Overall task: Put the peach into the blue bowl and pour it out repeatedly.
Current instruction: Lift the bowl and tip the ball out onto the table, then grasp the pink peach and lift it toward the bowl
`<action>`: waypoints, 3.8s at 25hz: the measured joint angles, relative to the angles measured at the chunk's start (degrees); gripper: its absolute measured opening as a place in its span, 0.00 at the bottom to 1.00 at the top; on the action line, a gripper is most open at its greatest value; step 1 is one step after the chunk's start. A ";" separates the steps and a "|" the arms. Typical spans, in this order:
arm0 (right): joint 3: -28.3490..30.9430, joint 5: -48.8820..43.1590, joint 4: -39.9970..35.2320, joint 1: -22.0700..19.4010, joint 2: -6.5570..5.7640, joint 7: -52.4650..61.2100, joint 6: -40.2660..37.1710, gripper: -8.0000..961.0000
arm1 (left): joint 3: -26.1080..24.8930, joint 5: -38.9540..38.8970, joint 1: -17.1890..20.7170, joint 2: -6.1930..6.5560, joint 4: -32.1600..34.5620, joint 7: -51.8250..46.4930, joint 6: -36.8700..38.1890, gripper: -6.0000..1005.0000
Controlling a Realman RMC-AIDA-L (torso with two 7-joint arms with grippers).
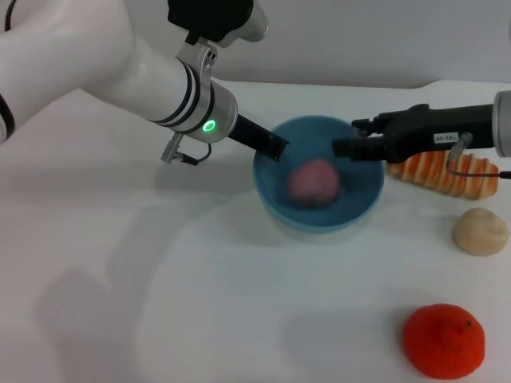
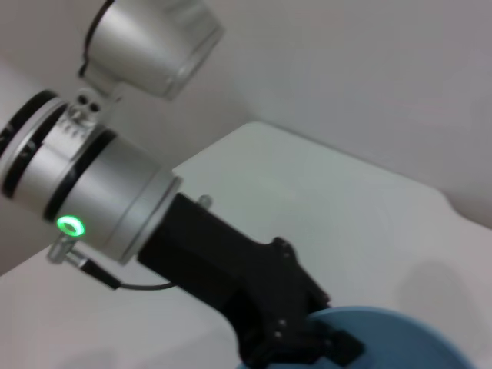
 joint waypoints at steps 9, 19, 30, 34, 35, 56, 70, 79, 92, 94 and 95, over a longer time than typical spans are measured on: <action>1.40 23.82 1.09 -15.05 0.01 -17.68 12.39 0.63 | 0.01 1.29 -1.04 0.38 2.10 0.72 -1.25 0.00; 11.74 54.55 23.39 -27.05 -0.17 -46.31 2.94 0.63 | 7.43 13.65 -5.54 -0.16 7.95 0.76 -8.87 0.00; 22.91 54.00 39.29 -28.57 -0.11 -60.90 -5.96 0.63 | 25.92 30.52 -1.80 -0.38 14.59 6.88 -24.99 0.00; 23.01 53.88 39.37 -28.58 -0.10 -60.97 -6.00 0.63 | 29.42 30.57 2.73 -0.42 15.54 18.67 -34.95 0.00; 23.03 53.86 39.38 -28.55 -0.09 -60.98 -6.01 0.63 | 29.91 30.57 3.61 -0.46 15.59 20.30 -36.78 0.00; 24.46 53.62 40.71 -27.20 0.04 -61.11 -5.74 0.61 | 39.11 30.23 13.42 -0.63 7.66 39.94 -69.53 0.00; 23.96 53.27 40.87 -26.43 -0.12 -58.56 -5.28 0.59 | 40.02 15.67 14.91 -0.63 7.15 41.55 -74.37 0.00; 23.76 27.68 25.05 -24.59 -1.60 -27.75 -5.60 0.57 | 23.57 -26.14 8.47 -0.20 6.30 40.20 -51.34 0.00; 22.96 -10.23 24.58 -4.31 -0.19 -6.33 -5.95 0.55 | 5.45 -32.36 0.63 0.12 -10.35 29.36 -30.50 0.00; 21.37 -10.64 26.87 -2.49 -0.22 -6.00 -5.22 0.55 | 5.45 -32.56 0.81 0.10 -10.36 29.37 -30.46 0.00; 20.07 -10.75 27.70 -1.86 -0.19 -5.72 -4.60 0.55 | 5.44 -32.57 0.88 0.08 -10.36 29.37 -30.46 0.00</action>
